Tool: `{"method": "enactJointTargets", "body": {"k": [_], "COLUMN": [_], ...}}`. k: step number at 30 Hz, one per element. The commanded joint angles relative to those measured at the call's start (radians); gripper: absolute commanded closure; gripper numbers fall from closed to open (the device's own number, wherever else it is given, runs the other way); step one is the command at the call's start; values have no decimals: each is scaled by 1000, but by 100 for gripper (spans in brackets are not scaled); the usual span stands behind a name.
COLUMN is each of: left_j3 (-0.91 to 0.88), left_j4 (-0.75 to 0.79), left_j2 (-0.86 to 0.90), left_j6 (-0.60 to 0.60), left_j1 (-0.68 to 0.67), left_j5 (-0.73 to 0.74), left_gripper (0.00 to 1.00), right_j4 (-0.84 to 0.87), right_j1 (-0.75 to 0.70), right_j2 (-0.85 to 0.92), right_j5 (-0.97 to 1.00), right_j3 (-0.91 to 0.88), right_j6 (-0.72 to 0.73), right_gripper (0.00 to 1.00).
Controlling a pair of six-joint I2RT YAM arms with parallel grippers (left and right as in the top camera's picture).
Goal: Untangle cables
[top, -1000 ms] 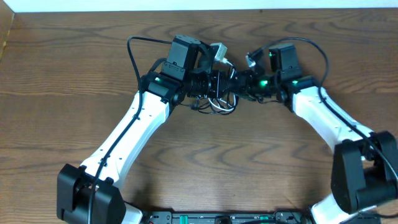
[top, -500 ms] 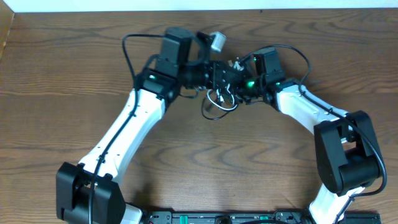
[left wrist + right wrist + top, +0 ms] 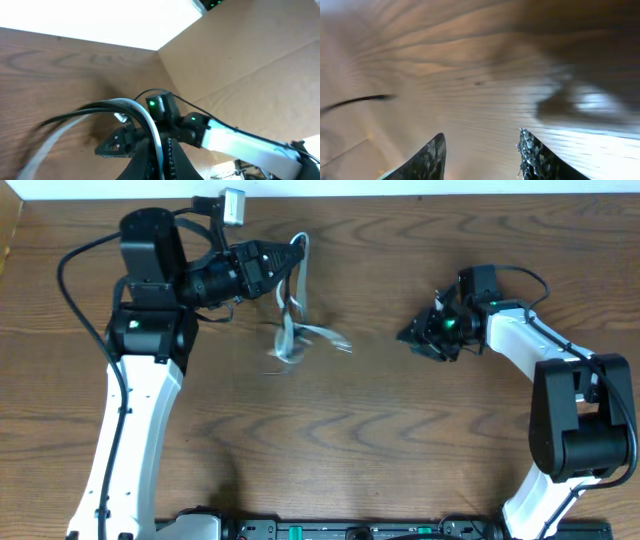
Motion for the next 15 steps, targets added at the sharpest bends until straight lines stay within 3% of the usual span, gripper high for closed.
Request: {"method": "enactJointTargets", "body": {"k": [1,8,15], "left_j3": [21,21,21], "left_j4": [3,3,-77], "left_j2": [6,10,60], "left_j6": [3,8,93], "left_j1": [-7,-9,-42], "left_j5": [76,81,81], "left_gripper": [93,92,93], "right_j4": [2,56,55], "right_j1": [-2,4,32], "right_j2": [12,-104,-280], "right_j5": [26,-270,-306], "right_j3": [-3,3,3], "right_j6": [-82,-229,-216], "right_gripper": [56,53,44]}}
